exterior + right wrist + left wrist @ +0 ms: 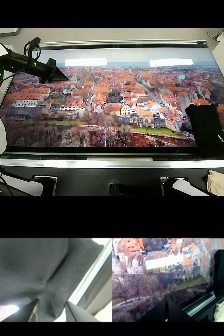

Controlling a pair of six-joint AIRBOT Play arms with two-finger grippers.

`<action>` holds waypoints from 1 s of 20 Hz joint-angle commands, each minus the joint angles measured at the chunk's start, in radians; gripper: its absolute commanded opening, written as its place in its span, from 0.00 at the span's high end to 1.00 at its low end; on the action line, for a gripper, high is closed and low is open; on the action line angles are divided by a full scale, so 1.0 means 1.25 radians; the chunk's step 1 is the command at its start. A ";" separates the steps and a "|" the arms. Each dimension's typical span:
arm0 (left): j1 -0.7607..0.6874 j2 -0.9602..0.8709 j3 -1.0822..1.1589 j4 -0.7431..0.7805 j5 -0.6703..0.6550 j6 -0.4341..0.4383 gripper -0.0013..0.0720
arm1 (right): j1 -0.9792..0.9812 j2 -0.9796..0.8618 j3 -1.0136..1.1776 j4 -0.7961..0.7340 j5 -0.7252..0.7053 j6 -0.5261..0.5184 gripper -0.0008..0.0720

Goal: Fold the clothes and pants, and hang the long-sleeved shirts on hangers.

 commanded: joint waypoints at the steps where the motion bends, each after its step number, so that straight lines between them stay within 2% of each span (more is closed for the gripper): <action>1: 0.000 0.000 0.000 0.001 0.004 0.001 0.96 | 0.000 0.023 0.000 0.009 0.044 0.008 0.49; 2: 0.003 0.000 0.000 0.001 0.004 0.005 0.96 | 0.000 0.047 0.000 0.035 0.024 0.005 0.52; 3: 0.003 0.000 0.000 0.001 0.005 0.016 0.96 | 0.000 0.074 0.000 0.074 -0.004 -0.028 0.53; 4: 0.006 0.000 0.000 0.001 0.005 0.025 0.96 | 0.000 0.099 0.000 0.108 -0.021 -0.060 0.58; 6: 0.017 0.001 0.000 0.001 0.005 0.038 0.96 | 0.000 0.142 0.000 0.151 -0.031 -0.079 0.58; 7: 0.024 0.001 0.000 0.002 0.005 0.047 0.96 | 0.003 0.159 0.000 0.201 -0.034 -0.112 0.62; 8: 0.030 0.001 0.000 0.002 0.006 0.060 0.96 | 0.017 0.176 0.000 0.268 -0.048 -0.150 0.68; 10: 0.046 0.005 0.001 0.029 0.012 0.090 0.96 | 0.097 0.194 0.005 0.454 -0.093 -0.277 0.89; 11: 0.051 0.010 0.001 0.060 0.019 0.099 0.96 | 0.167 0.193 0.016 0.519 -0.117 -0.315 0.94; 13: 0.057 0.029 0.001 0.147 0.033 0.121 0.96 | 0.341 0.193 0.046 0.524 -0.192 -0.328 0.94; 16: 0.057 0.065 0.001 0.249 0.083 0.148 0.96 | 0.594 0.175 0.105 0.454 -0.304 -0.327 0.94; 20: 0.036 0.106 0.000 0.332 0.143 0.141 0.96 | 0.782 0.112 0.189 0.409 -0.326 -0.325 0.94</action>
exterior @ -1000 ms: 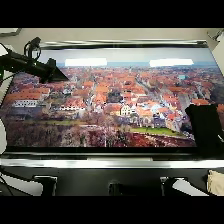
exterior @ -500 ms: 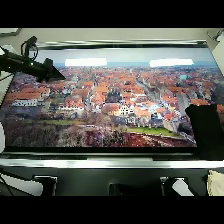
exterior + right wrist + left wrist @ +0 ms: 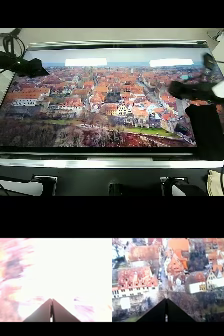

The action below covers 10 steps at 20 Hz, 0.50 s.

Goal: Fold the clothes and pants, and hang the long-sleeved shirts on hangers.

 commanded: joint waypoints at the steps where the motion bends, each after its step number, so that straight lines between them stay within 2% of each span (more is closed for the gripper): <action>1: -0.025 0.036 0.000 0.114 0.055 0.005 0.96 | 0.160 -0.044 0.069 -0.022 -0.053 -0.010 0.94; 6: -0.081 0.050 0.000 0.150 0.095 -0.003 0.96 | 0.181 -0.050 0.081 -0.032 -0.074 -0.014 0.94; 10: -0.103 0.048 -0.001 0.148 0.075 -0.009 0.96 | 0.181 -0.050 0.081 -0.037 -0.074 -0.018 0.94</action>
